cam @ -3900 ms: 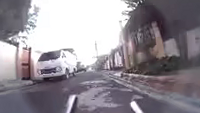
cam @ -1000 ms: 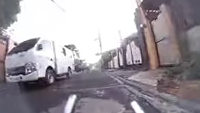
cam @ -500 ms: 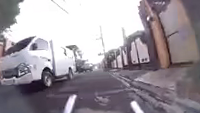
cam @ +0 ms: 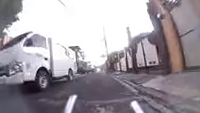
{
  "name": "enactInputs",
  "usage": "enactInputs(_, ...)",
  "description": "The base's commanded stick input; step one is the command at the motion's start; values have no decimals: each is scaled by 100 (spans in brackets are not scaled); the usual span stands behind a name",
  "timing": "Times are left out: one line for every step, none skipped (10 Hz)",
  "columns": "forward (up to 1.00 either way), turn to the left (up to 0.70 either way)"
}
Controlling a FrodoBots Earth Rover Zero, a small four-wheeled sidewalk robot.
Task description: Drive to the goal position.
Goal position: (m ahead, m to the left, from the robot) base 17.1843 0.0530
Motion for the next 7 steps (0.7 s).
enactInputs(100,0)
enactInputs(100,0)
enactInputs(100,0)
enactInputs(100,0)
enactInputs(100,0)
enactInputs(100,0)
enactInputs(100,0)
